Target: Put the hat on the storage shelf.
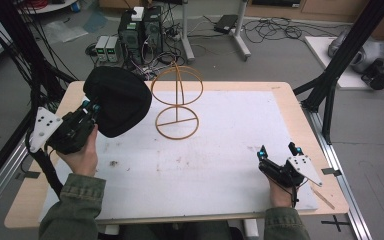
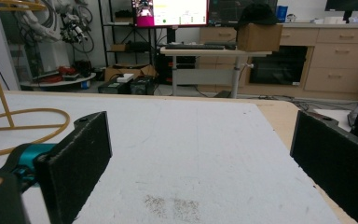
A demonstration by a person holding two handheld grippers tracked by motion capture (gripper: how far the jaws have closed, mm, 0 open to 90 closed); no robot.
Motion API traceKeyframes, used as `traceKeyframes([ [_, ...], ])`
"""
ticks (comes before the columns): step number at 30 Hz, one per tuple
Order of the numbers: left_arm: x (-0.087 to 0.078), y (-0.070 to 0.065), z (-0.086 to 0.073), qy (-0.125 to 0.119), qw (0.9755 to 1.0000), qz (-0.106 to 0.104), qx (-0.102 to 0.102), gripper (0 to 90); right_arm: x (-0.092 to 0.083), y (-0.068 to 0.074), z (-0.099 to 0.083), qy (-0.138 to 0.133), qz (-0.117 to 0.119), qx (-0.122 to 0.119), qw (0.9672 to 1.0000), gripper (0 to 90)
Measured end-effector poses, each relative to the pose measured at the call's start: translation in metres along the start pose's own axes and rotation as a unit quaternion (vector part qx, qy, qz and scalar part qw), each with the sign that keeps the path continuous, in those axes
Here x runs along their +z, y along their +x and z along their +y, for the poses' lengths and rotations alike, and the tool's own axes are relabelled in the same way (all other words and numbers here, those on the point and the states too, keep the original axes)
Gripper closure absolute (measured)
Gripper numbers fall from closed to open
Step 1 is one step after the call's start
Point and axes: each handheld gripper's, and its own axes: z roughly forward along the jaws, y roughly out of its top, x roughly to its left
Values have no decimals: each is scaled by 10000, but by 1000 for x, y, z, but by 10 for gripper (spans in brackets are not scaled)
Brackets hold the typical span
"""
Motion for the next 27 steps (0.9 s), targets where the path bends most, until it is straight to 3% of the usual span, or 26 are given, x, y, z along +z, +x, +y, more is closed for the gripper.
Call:
traceKeyframes([
  [14,40,-8,23,-331,9992,-206,-20,874,1,1,1,-17,51,54,10000,44],
  [27,85,-33,27,-388,9976,-570,-24,874,2,3,1,-25,116,59,9999,44],
])
